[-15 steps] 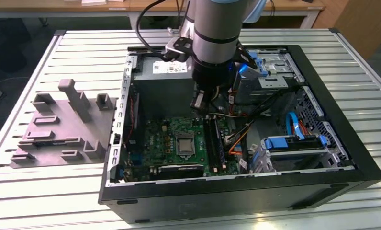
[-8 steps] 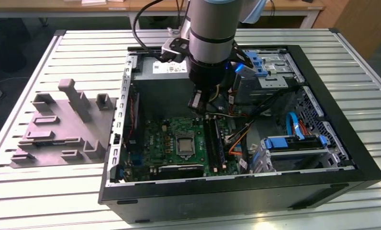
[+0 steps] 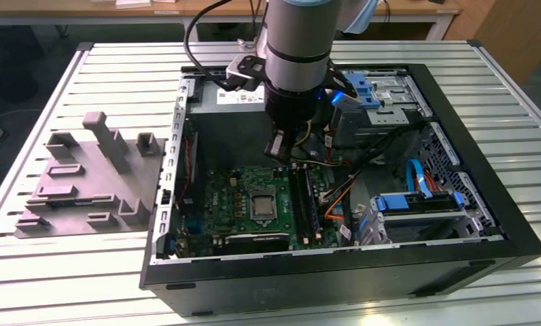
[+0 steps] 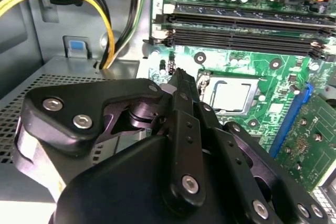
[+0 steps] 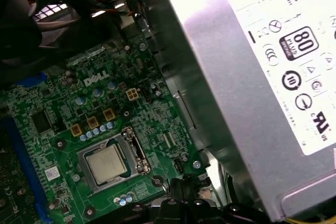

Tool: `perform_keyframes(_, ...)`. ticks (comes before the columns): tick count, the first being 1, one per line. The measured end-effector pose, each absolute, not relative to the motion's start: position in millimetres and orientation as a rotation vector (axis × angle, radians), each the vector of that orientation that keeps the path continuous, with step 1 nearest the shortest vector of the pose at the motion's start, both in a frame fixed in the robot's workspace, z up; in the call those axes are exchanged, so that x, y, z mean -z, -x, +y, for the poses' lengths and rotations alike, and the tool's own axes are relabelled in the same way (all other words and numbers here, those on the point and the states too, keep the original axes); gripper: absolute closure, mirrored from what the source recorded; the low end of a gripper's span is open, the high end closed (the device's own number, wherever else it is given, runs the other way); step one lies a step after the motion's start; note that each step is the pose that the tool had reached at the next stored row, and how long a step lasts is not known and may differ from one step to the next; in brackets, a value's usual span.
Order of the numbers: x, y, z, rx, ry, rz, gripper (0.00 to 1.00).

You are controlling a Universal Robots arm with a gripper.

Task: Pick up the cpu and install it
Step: 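Install the first cpu locking lever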

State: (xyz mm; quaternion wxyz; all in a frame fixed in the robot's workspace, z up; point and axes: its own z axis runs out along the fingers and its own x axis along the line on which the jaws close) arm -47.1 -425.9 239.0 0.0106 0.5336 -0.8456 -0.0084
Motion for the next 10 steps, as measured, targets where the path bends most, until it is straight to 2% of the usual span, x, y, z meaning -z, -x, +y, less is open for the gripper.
perform_keyframes(10, -238.9, 49.2, -440.9, 0.021, -1.683, -2.625, 0.89)
